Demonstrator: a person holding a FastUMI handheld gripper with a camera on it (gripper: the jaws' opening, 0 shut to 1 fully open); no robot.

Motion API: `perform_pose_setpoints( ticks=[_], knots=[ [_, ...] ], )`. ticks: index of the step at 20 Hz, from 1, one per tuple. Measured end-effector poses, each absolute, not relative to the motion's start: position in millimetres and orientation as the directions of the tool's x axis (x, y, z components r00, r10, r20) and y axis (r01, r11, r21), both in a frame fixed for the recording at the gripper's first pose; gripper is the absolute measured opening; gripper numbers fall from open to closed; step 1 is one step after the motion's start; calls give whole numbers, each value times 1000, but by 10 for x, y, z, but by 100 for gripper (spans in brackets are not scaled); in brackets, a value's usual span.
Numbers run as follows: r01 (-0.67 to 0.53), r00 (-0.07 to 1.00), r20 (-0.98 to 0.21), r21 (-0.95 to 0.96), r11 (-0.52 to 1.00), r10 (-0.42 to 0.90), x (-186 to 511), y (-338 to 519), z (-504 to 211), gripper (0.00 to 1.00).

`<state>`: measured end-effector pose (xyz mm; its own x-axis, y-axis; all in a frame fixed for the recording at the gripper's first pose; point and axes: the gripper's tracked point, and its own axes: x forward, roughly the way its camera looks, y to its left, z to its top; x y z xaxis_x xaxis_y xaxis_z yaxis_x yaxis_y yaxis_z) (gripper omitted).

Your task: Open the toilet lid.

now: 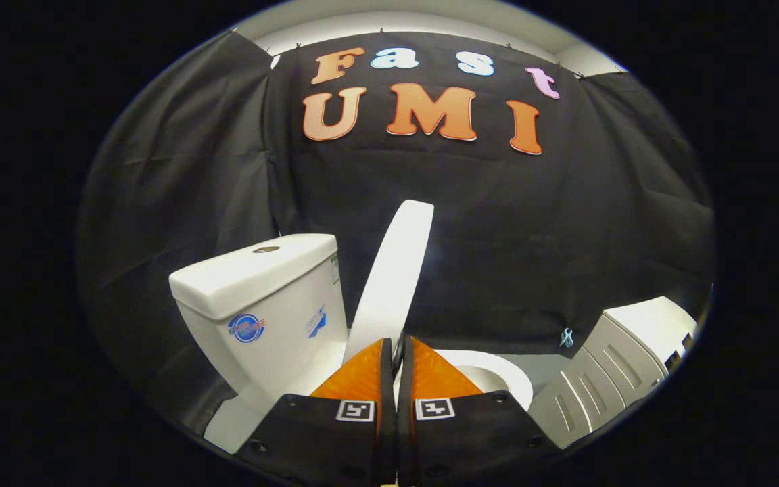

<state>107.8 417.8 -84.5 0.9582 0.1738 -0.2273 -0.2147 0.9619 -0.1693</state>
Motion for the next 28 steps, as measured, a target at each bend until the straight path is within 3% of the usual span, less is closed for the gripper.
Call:
perform_pose_setpoints(
  ticks=[20, 28],
  knots=[
    [-383, 912, -236, -187, 905, 337, 978, 5340, -932, 8],
    [-400, 903, -242, -175, 900, 354, 988, 5416, -953, 9]
  ],
)
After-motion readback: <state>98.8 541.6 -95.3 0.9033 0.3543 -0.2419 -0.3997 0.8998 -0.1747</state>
